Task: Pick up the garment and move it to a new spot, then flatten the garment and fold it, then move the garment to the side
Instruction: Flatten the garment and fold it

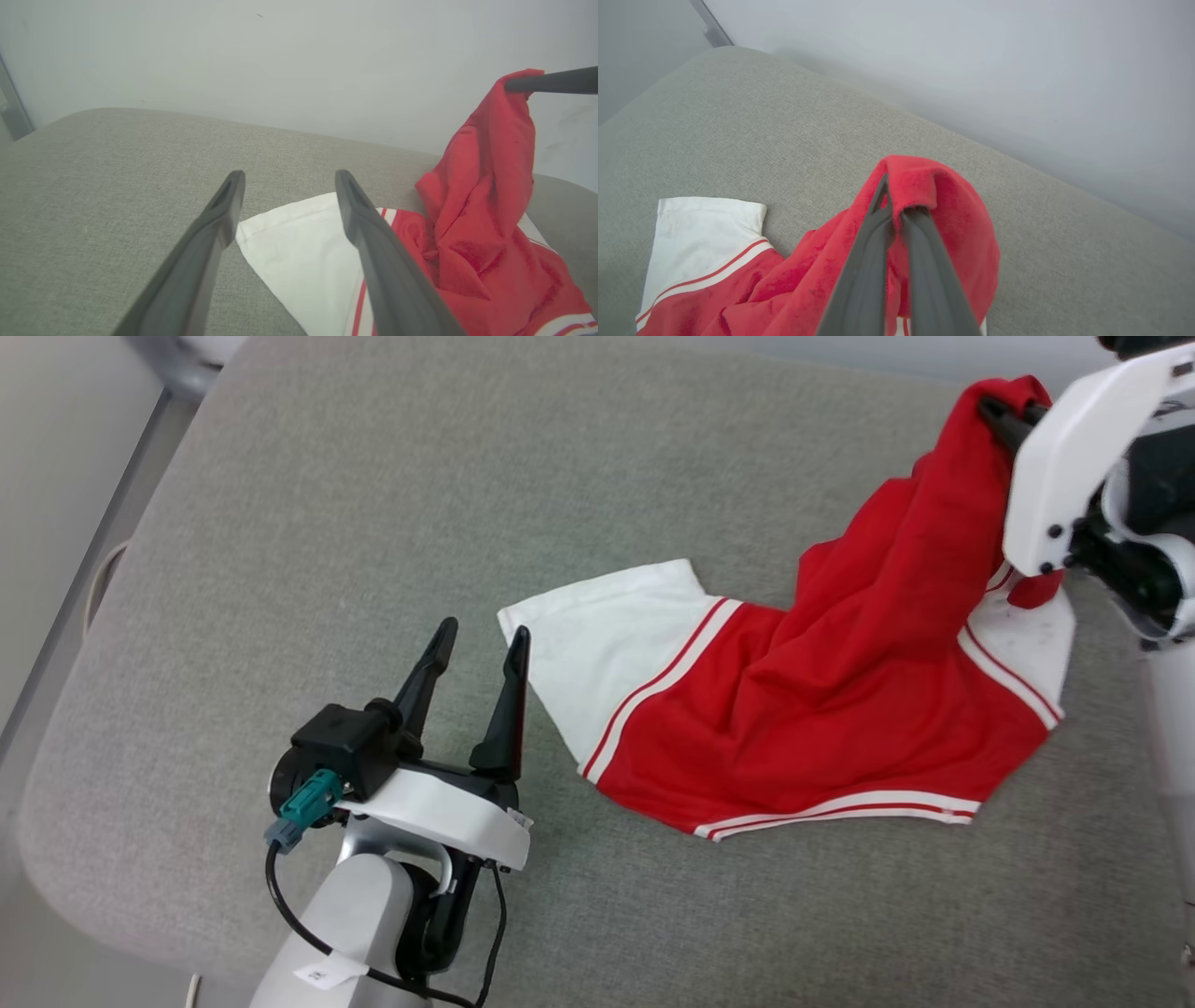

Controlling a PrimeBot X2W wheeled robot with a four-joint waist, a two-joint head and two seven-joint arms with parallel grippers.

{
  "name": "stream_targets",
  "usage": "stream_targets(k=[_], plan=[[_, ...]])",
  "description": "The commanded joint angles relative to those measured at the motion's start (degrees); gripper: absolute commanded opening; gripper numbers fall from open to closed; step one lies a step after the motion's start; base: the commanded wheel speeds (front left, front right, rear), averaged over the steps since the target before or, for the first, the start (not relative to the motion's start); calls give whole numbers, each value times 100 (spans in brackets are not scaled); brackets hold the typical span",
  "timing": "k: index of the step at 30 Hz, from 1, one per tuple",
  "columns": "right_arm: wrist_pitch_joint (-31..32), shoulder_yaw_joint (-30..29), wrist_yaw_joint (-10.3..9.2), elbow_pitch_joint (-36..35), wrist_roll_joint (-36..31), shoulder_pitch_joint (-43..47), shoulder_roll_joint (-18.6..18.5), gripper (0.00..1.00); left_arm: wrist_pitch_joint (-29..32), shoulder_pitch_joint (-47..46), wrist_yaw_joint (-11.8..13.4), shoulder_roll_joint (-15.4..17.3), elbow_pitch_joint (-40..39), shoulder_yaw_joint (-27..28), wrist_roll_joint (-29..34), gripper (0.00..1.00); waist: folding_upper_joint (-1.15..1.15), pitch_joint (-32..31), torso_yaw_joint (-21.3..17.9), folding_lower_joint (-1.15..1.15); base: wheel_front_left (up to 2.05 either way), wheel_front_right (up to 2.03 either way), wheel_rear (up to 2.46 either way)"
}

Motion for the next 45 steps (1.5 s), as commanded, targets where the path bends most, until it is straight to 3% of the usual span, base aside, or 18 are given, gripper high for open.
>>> stream_targets(k=[1, 5, 6, 7, 8, 9, 12, 21, 26, 33, 39, 45], plan=[[-195, 104, -4, 296, -62, -138, 49, 0, -33, -94, -49, -59, 28, 39, 63, 100, 0, 259, 223, -1, 0, 0, 0], [-812, 280, -4, 1042, -113, -304, 131, 0, -33, -143, -152, -171, 86, 135, 128, 100, 0, 398, 293, -1, 0, 0, 0], [-964, 336, -4, 1211, -88, -321, 143, 4, -33, -137, -181, -188, 103, 168, 153, 100, 0, 414, 296, -1, 0, 0, 0], [-1081, 391, -4, 1389, -44, -311, 152, 31, -33, -131, -205, -204, 121, 200, 171, 100, 0, 420, 295, -1, 0, 0, 0], [-1249, 466, -4, 1513, -31, -310, 145, 94, -33, -131, -212, -218, 141, 238, 201, 100, 0, 421, 287, -1, 0, 0, 0], [-1439, 534, -4, 1610, -5, -309, 145, 100, -33, -127, -234, -228, 154, 276, 220, 100, 0, 412, 267, -1, 0, 0, 0], [-1886, 644, -4, 1770, 51, -255, 160, 100, -33, -92, -248, -239, 189, 342, 273, 100, 0, 356, 207, -1, 0, 0, 0], [-4112, 617, -4, 1702, -23, 353, 117, 100, -27, 185, -196, -156, 284, 672, 449, 100, 0, -178, -224, -1, 0, 0, 0], [-4571, 301, -4, 1465, -120, 1003, 115, 100, -28, 406, -130, -111, 258, 776, 492, 100, 0, -464, -491, -1, 0, 0, 0], [-3996, -320, -4, 1210, 60, 2090, 82, 100, -19, 613, -42, -83, 246, 809, 467, 100, 0, -753, -726, -1, 0, 0, 0], [-2773, -487, -4, 1172, 306, 2438, -66, 100, 42, 623, -20, -41, 177, 758, 464, 100, 0, -768, -762, -1, 0, 0, 0], [-1606, -302, -4, 1045, 483, 2197, -182, 100, 75, 537, -47, -38, 91, 691, 451, 100, 0, -577, -608, -1, 0, 0, 0]])
